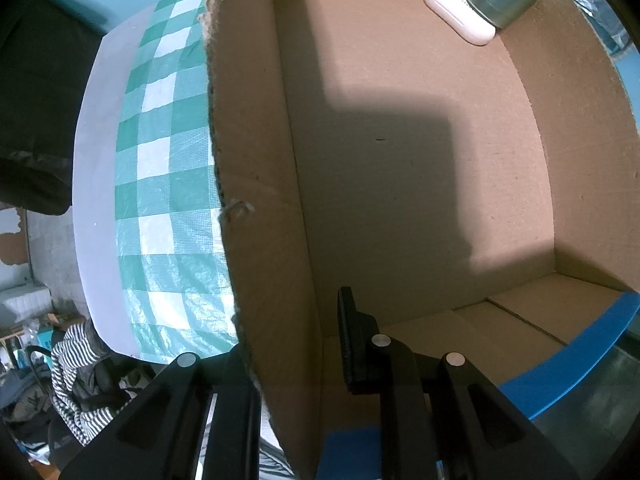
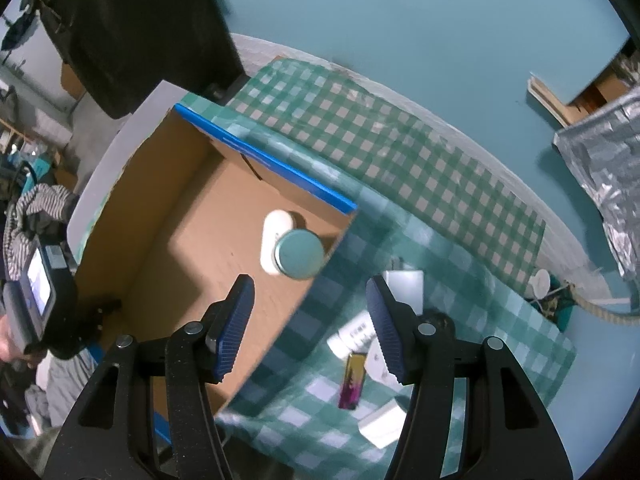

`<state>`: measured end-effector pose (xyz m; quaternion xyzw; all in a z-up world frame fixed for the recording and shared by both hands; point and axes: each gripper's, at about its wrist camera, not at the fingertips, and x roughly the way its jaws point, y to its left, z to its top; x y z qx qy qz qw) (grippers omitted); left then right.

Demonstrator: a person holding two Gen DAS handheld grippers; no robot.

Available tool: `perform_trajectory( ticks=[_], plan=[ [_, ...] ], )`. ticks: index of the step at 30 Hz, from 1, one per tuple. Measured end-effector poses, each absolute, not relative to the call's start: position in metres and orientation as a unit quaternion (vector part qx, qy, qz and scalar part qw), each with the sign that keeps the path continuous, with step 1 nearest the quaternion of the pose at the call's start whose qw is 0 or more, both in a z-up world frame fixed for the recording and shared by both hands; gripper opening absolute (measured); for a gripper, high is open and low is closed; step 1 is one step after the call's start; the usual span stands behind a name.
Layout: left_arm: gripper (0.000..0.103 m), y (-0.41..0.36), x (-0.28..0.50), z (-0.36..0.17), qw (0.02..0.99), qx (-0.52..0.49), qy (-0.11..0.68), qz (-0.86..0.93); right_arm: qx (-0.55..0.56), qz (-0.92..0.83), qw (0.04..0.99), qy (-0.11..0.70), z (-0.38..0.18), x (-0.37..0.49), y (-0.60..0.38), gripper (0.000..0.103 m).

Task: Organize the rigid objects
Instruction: 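Move the right gripper back over the white square charger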

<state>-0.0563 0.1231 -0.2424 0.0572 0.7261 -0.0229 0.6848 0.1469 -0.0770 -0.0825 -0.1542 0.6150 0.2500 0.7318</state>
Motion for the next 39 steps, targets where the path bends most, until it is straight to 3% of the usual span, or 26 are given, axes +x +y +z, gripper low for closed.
perform_trajectory(
  ticks=[3,17,39],
  plan=[
    [0.016,0.124,-0.057,-0.242,0.685,0.057,0.726,-0.022,-0.154,0.24,0.735,0.615,-0.081,0.139,-0.093,0.064],
    [0.016,0.127,-0.058,-0.243,0.685,0.059,0.726,-0.026,-0.087,0.154,0.725,0.666,-0.109,0.105,-0.186,0.064],
    [0.016,0.126,-0.057,-0.244,0.684,0.063,0.726,-0.034,0.044,0.012,0.689,0.723,-0.221,0.064,-0.278,0.064]
  ],
)
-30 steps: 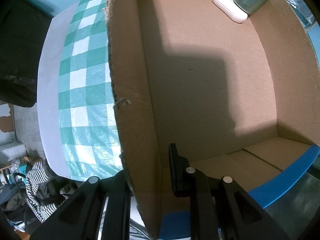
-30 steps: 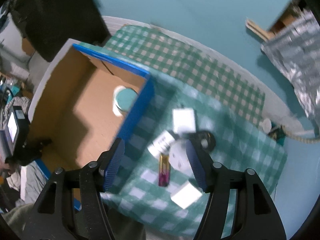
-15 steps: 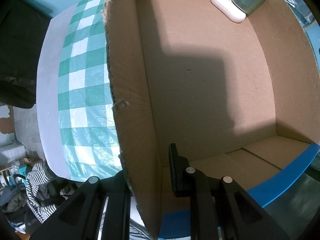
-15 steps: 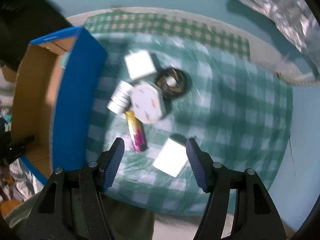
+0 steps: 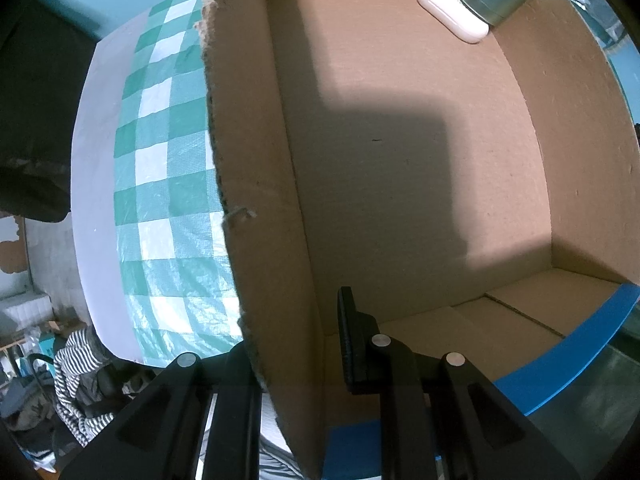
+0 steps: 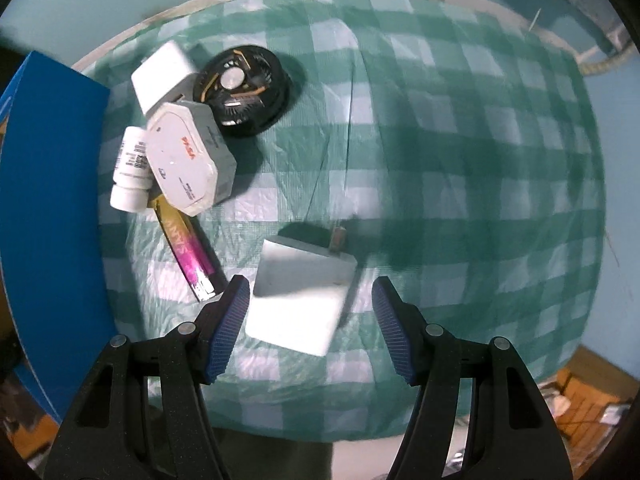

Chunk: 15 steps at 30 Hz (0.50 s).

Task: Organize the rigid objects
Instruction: 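Move the right gripper back over the white square charger, then grasp the white square charger with the right gripper and lift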

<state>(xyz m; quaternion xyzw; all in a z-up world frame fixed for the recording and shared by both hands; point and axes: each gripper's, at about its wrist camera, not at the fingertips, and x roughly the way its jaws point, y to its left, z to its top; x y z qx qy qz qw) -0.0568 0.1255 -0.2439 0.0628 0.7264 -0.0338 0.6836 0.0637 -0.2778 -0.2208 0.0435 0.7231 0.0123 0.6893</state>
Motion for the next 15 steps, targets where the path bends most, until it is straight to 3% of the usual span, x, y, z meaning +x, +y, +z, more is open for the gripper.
perform_trajectory(
  ticks=[8,15],
  plan=[
    [0.016,0.121,-0.057,-0.243,0.683,0.066,0.727,-0.035,0.057,0.007,0.682,0.729,-0.24,0.063,-0.286,0.064],
    [0.016,0.122,-0.057,-0.243,0.683,0.065,0.727,-0.034,0.051,-0.003,0.689,0.723,-0.243,0.064,-0.291,0.058]
  ],
)
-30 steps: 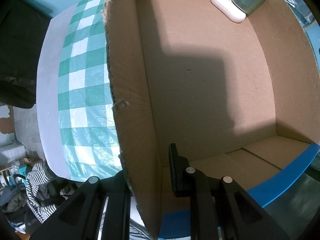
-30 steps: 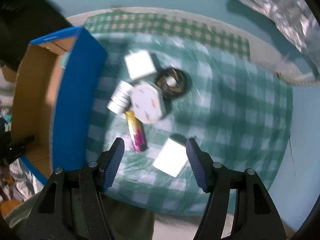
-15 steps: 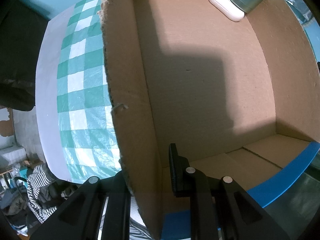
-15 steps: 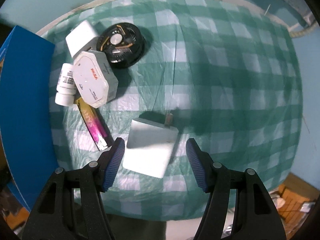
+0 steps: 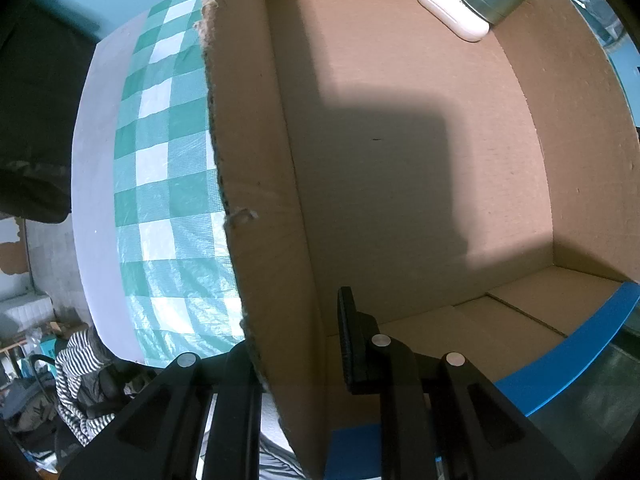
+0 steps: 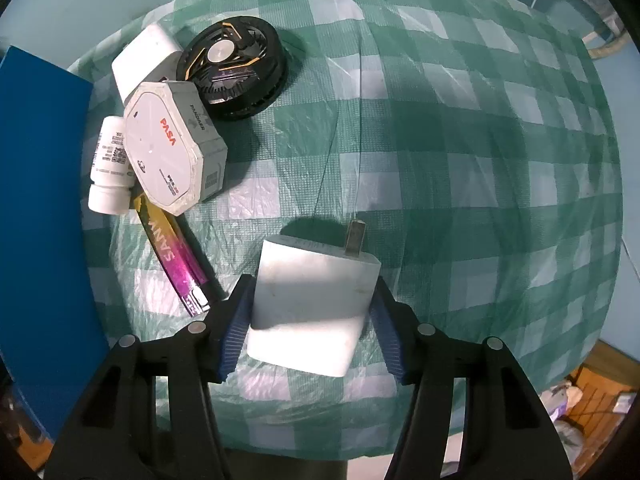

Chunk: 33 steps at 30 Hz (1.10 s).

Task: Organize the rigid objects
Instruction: 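Grasp the white square charger with the right gripper and lift, then carry the white charger with the right gripper into the box and release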

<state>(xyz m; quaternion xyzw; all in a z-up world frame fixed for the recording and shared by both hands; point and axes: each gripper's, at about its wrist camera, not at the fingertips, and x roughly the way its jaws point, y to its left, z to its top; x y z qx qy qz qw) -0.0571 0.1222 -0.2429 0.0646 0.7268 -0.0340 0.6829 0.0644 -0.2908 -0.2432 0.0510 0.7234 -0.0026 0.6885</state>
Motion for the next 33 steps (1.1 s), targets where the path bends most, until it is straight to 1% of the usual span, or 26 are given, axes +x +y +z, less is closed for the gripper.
perform_trajectory(
  ticks=[8,21,22,33],
  plan=[
    [0.016,0.125,-0.056,-0.242,0.683,0.061,0.727,-0.033,0.019,0.017,0.697,0.717,-0.235,0.057,-0.27,0.051],
    [0.016,0.125,-0.057,-0.243,0.683,0.062,0.727,-0.032,-0.007,0.053,0.706,0.706,-0.218,0.042,-0.266,0.051],
    [0.016,0.125,-0.057,-0.243,0.683,0.062,0.727,-0.032,-0.008,0.056,0.707,0.705,-0.227,0.051,-0.257,0.051],
    [0.016,0.124,-0.057,-0.243,0.685,0.064,0.725,-0.036,-0.023,0.089,0.723,0.684,-0.185,0.058,-0.238,0.051]
  ],
)
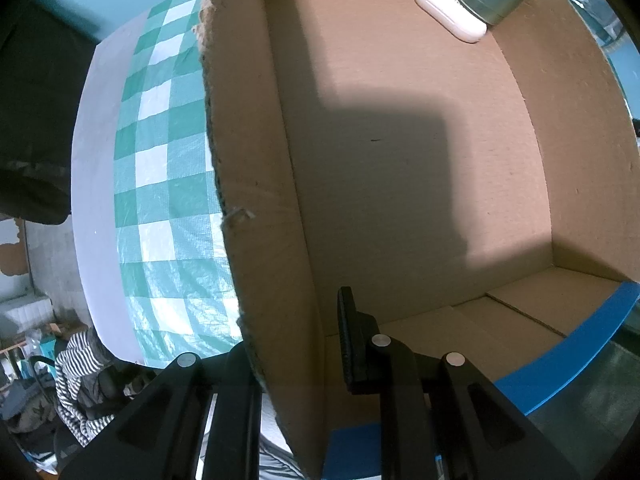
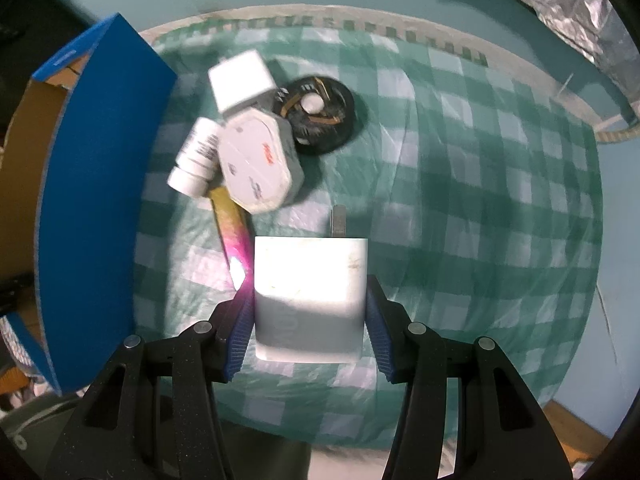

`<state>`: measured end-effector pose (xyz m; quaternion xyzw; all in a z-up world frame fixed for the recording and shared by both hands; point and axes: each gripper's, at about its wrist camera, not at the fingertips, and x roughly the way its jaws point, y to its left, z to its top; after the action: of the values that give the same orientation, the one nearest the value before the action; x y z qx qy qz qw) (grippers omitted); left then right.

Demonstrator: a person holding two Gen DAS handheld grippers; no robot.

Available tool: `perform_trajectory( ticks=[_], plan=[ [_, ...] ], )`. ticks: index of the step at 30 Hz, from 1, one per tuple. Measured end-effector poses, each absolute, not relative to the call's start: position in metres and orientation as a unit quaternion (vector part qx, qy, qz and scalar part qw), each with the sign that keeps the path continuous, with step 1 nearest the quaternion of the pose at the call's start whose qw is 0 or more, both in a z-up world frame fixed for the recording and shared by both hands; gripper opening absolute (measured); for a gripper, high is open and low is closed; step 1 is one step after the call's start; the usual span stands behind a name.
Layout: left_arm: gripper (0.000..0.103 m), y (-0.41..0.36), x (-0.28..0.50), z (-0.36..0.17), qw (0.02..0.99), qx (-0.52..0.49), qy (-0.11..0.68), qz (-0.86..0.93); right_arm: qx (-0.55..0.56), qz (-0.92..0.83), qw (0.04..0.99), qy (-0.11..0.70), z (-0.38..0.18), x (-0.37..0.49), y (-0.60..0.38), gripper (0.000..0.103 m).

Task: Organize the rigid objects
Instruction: 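Carry the white charger with the right gripper into the box and release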

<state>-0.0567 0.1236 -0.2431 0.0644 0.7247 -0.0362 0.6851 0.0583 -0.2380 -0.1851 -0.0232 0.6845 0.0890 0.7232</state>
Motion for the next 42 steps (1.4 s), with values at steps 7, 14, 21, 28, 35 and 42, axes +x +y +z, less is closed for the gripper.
perform_trajectory(
  ticks=[7,14,21,28,35,42],
  plan=[
    [0.016,0.126,-0.057,-0.242,0.687,0.063,0.723,-0.037,-0.043,0.117,0.728,0.674,-0.164,0.073,-0.215,0.051],
    [0.016,0.129,-0.057,-0.243,0.688,0.061,0.722,-0.037,-0.062,0.151,0.732,0.662,-0.146,0.086,-0.206,0.051],
    [0.016,0.13,-0.059,-0.243,0.689,0.06,0.721,-0.036,-0.085,0.188,0.736,0.644,-0.124,0.097,-0.178,0.051],
    [0.016,0.131,-0.06,-0.243,0.69,0.061,0.72,-0.036,-0.112,0.224,0.734,0.632,-0.113,0.106,-0.144,0.051],
    [0.016,0.13,-0.063,-0.243,0.691,0.061,0.719,-0.037,-0.14,0.254,0.731,0.617,-0.106,0.114,-0.109,0.051],
    [0.016,0.131,-0.063,-0.243,0.691,0.06,0.719,-0.037,-0.167,0.278,0.725,0.608,-0.11,0.122,-0.075,0.051]
  ],
)
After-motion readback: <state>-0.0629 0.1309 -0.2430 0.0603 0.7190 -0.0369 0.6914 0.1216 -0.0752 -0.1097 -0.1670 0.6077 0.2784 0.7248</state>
